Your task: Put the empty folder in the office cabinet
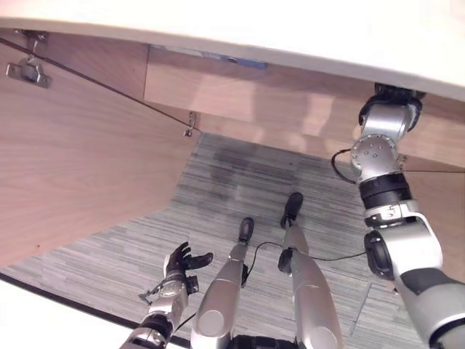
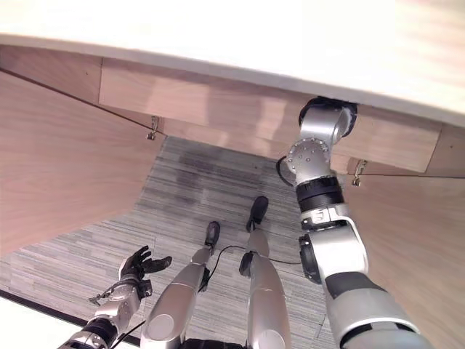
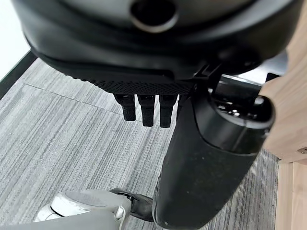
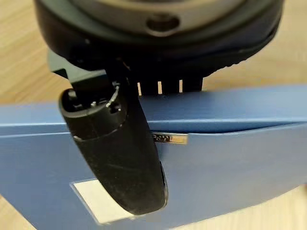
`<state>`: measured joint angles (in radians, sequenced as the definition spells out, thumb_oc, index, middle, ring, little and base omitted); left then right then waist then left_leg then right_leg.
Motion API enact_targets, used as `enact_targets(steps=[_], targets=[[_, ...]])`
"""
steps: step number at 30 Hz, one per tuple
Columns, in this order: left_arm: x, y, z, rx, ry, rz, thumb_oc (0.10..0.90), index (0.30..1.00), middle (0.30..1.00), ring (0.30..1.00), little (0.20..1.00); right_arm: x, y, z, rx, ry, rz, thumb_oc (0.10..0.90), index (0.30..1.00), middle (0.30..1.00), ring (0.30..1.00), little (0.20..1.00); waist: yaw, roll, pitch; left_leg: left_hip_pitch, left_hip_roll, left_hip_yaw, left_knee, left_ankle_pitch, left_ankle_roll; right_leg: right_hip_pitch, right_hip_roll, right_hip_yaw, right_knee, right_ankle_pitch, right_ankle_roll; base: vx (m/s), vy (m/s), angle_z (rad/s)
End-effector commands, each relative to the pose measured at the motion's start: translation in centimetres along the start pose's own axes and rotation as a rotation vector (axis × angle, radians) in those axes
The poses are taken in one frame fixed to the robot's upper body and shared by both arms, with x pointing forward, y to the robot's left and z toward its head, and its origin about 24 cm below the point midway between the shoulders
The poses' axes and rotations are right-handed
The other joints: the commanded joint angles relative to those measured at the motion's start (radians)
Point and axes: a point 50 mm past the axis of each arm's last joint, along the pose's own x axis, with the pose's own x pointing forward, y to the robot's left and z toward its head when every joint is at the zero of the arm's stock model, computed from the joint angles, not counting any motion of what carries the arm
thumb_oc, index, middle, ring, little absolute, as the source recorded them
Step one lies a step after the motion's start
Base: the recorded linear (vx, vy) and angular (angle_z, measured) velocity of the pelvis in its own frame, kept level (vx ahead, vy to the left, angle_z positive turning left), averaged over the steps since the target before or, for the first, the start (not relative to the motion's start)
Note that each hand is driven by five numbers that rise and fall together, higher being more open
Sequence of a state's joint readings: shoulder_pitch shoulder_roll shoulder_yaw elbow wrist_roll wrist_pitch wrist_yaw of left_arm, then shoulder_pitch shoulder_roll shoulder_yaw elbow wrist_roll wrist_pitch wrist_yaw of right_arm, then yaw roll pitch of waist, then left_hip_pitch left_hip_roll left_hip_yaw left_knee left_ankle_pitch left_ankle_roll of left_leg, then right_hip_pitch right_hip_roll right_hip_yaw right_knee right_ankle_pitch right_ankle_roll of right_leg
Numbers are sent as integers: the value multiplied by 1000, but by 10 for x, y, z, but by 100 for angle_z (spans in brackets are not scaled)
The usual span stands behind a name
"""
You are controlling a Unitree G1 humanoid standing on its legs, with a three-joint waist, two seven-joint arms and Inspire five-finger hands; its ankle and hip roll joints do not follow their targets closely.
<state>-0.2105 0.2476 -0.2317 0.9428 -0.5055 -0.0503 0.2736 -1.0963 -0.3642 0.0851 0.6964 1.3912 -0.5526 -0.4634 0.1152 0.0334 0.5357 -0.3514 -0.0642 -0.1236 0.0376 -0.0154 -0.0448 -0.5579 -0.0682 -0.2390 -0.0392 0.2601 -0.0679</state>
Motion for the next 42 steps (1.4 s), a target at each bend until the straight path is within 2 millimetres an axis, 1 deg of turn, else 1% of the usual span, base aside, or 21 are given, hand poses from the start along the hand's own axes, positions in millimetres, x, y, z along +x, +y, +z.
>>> enact_targets(steps=[1,3,4,5,7,10,11,12,13,14,15,16,17,18,19,21,23,28,34,38,42], targets=[[-5,49,-18,58,35,123,800,900,900,900,900,-1,61,29,-25,-90,285,800,900,900,900,900,-3,36,-16,5,40,-23,-64,23,9,17,-7,68,98,-187,141,8,-31,-1],[-6,49,-19,60,39,124,800,900,900,900,900,1,59,28,-30,-90,267,800,900,900,900,900,-2,36,-16,5,39,-26,-70,29,10,17,-9,67,95,-184,142,-41,1,0],[-6,49,-21,62,47,127,800,900,900,900,900,2,51,26,-19,-82,227,800,900,900,900,900,-4,35,-16,-2,31,-25,-78,48,11,8,-13,57,92,-162,136,-85,0,-2],[-6,48,-22,60,51,127,800,900,900,900,900,2,48,23,-13,-75,205,800,900,900,900,900,-5,36,-16,-1,32,-26,-81,50,11,7,-12,56,91,-162,137,0,0,0],[-6,48,-21,58,51,129,800,900,900,900,900,0,44,20,-13,-66,186,800,900,900,900,900,-7,40,-16,13,37,-29,-89,36,10,18,-5,68,86,-182,143,61,-12,2],[-6,45,-21,58,53,124,800,900,900,900,900,-1,35,15,-30,-52,154,800,900,900,900,900,-11,41,-16,0,29,-21,-86,50,12,6,-12,58,86,-160,137,-57,10,1],[-6,44,-21,56,52,121,800,900,900,900,900,-2,32,14,-40,-50,141,800,900,900,900,900,-12,44,-16,12,34,-24,-87,33,11,17,-5,69,86,-180,143,0,0,0],[-7,42,-22,54,55,117,800,900,900,900,900,-1,21,11,-66,-37,109,800,900,900,900,900,-14,43,-16,0,28,-17,-81,47,13,6,-13,59,87,-160,137,0,0,0],[-7,42,-23,56,57,116,800,900,900,900,900,0,16,10,-82,-33,94,800,900,900,900,900,-14,43,-16,-1,27,-16,-79,45,14,7,-13,59,88,-159,136,-96,26,1],[-7,41,-23,58,61,115,800,900,900,900,900,3,2,9,-117,-21,42,800,900,900,900,900,-18,40,-16,-4,26,-14,-76,45,15,7,-16,59,87,-157,137,0,0,0],[-7,41,-24,60,65,115,800,900,900,900,900,4,-4,7,-138,-10,24,800,900,900,900,900,-18,39,-16,-4,25,-12,-73,43,15,8,-16,58,86,-156,136,-32,6,1],[-7,42,-25,69,74,118,800,900,900,900,900,5,-23,2,-196,31,-41,800,900,900,900,900,-22,36,-16,-4,24,-10,-69,40,16,12,-16,60,85,-155,135,0,0,0],[-7,42,-25,69,74,118,800,900,900,900,900,5,-23,2,-196,31,-41,800,900,900,900,900,-22,36,-16,-4,24,-10,-69,40,16,12,-16,60,85,-155,135,-33,3,2],[-6,43,-25,72,76,118,800,900,900,900,900,4,-39,-4,-240,77,-76,800,900,900,900,900,-24,32,-16,-3,24,-6,-66,38,17,15,-18,60,85,-154,134,0,0,0],[-6,43,-25,72,76,118,800,900,900,900,900,4,-39,-4,-240,77,-76,800,900,900,900,900,-24,32,-16,-3,24,-6,-65,37,17,15,-18,60,85,-154,134,0,0,0],[-6,45,-26,74,83,120,800,900,900,900,900,5,-52,-8,-283,120,-108,800,900,900,900,900,-23,28,-16,-3,23,-2,-60,34,18,17,-20,62,86,-154,135,0,0,0],[-6,48,-26,72,82,129,800,900,900,900,900,4,-58,-12,-336,159,-95,800,900,900,900,900,-22,24,-16,-5,20,-1,-55,34,21,17,-22,65,87,-151,135,-31,7,-1],[-7,51,-28,64,91,123,800,900,900,900,900,4,-88,-15,-486,251,-123,800,900,900,900,900,-15,17,-16,5,16,-4,-65,33,29,15,-22,70,93,-147,137,-24,6,-3],[-6,55,-30,61,106,123,800,900,900,900,900,3,-99,-15,-561,307,-102,800,900,900,900,900,-16,13,-16,4,16,9,-54,30,29,22,-23,72,91,-145,137,0,0,0],[-6,55,-32,53,116,118,800,900,900,900,900,0,-100,-18,-526,320,-75,800,900,900,900,900,-20,9,-16,8,15,8,-53,28,31,29,-23,74,91,-146,137,0,0,0],[-7,53,-33,49,118,112,800,900,900,900,900,-1,-92,-21,-445,310,-48,800,900,900,900,900,-18,12,-16,11,13,12,-55,29,31,31,-23,73,90,-147,138,4,0,-1]])
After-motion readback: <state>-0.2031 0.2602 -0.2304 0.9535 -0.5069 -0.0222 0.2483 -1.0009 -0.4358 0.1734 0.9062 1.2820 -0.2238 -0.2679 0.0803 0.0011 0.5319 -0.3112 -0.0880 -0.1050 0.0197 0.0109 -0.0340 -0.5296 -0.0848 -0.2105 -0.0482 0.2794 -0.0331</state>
